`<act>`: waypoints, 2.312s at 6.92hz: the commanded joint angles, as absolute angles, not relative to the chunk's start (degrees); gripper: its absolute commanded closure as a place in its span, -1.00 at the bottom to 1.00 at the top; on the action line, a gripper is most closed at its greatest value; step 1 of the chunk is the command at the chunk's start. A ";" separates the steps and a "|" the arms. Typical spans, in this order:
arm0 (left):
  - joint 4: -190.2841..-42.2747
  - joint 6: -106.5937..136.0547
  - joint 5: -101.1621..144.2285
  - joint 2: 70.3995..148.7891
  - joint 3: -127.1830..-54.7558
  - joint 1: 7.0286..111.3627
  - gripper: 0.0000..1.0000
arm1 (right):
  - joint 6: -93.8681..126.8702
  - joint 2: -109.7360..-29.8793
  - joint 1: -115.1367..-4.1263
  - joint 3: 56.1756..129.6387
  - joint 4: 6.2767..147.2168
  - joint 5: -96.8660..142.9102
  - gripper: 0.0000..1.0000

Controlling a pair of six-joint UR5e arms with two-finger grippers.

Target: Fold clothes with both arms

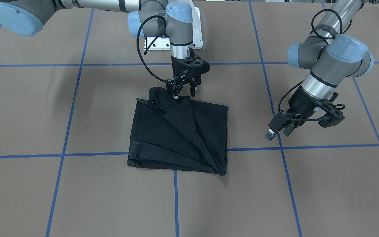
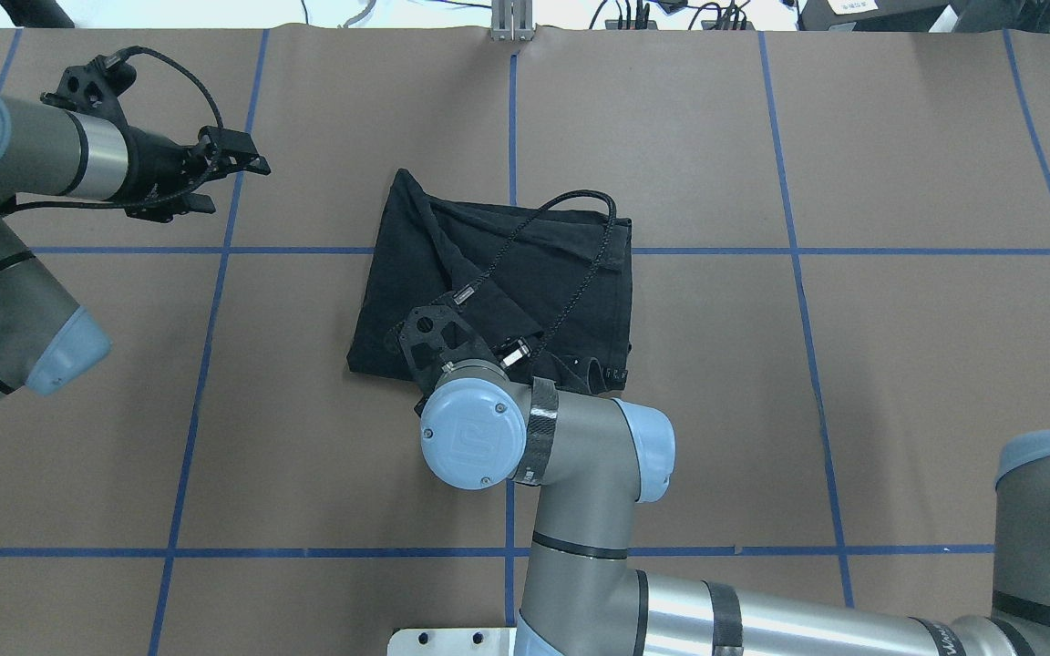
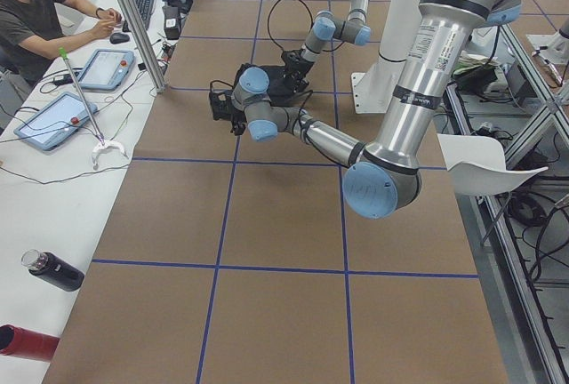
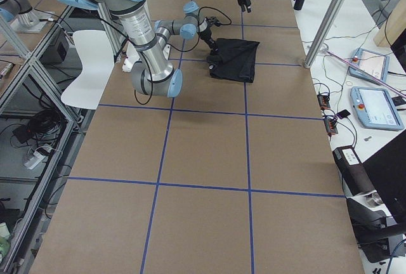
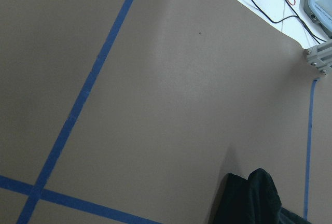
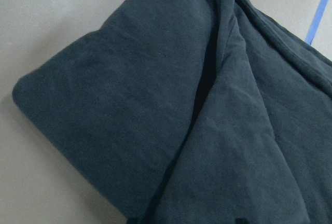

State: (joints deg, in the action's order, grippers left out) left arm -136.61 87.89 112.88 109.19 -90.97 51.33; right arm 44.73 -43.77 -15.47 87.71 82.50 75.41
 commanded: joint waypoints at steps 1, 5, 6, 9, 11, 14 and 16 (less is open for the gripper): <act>-136.84 87.89 112.85 109.25 -90.70 51.24 -1.00 | 44.65 -43.77 -15.47 87.45 82.53 75.41 0.04; -137.02 87.80 112.68 108.90 -90.44 51.33 -1.00 | 44.65 -42.19 -15.47 86.57 82.71 75.41 0.04; -137.02 87.80 112.68 108.90 -90.44 51.33 -1.00 | 44.74 -42.10 -15.21 86.14 82.71 75.41 0.04; -136.93 87.89 112.85 108.90 -90.44 51.33 -1.00 | 44.74 -41.84 -15.03 84.82 82.62 74.53 0.08; -136.93 87.80 112.85 108.90 -90.53 51.33 -1.00 | 44.74 -41.84 -15.03 84.81 82.62 74.53 0.57; -136.50 87.89 112.94 109.07 -90.88 51.59 -1.00 | 44.74 -42.01 -15.12 85.69 82.62 74.71 1.00; -136.41 87.89 114.25 109.25 -90.97 52.47 -1.00 | 44.74 -42.27 -15.82 88.92 84.62 75.23 1.00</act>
